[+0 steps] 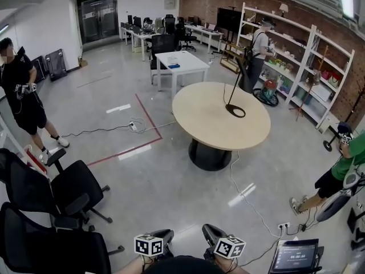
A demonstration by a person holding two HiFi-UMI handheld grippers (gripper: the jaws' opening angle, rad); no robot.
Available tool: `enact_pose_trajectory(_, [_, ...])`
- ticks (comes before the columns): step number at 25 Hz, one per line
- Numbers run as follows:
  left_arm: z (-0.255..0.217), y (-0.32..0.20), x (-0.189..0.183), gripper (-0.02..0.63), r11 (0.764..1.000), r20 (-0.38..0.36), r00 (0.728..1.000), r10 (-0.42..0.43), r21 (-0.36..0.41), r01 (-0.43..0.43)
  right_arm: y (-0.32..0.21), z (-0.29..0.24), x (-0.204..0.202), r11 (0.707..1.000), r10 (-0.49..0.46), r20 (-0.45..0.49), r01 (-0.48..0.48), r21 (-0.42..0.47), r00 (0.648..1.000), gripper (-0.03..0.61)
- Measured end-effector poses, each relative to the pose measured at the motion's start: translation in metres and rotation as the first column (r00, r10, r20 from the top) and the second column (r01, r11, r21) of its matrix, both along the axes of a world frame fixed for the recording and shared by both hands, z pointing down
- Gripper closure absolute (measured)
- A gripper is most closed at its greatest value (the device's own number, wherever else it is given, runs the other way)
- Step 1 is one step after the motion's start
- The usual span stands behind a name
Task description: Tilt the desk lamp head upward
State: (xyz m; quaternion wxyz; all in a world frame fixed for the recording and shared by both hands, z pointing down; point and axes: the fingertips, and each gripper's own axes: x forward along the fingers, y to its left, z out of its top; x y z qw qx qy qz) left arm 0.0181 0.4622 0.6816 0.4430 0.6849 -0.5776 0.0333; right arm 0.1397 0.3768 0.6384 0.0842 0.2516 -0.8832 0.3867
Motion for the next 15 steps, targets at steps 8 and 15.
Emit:
enact_pose_trajectory(8, [0.000, -0.059, -0.052, 0.560, 0.999, -0.032, 0.998, 0.051, 0.016, -0.051, -0.049, -0.003, -0.047, 0.998, 0.057, -0.037, -0.057, 0.012, 0.998, 0.548])
enact_pose_trajectory(15, [0.016, -0.082, -0.083, 0.560, 0.996, -0.056, 0.994, 0.091, 0.003, -0.091, -0.059, 0.001, -0.084, 0.997, 0.043, -0.111, -0.037, 0.062, 0.993, 0.548])
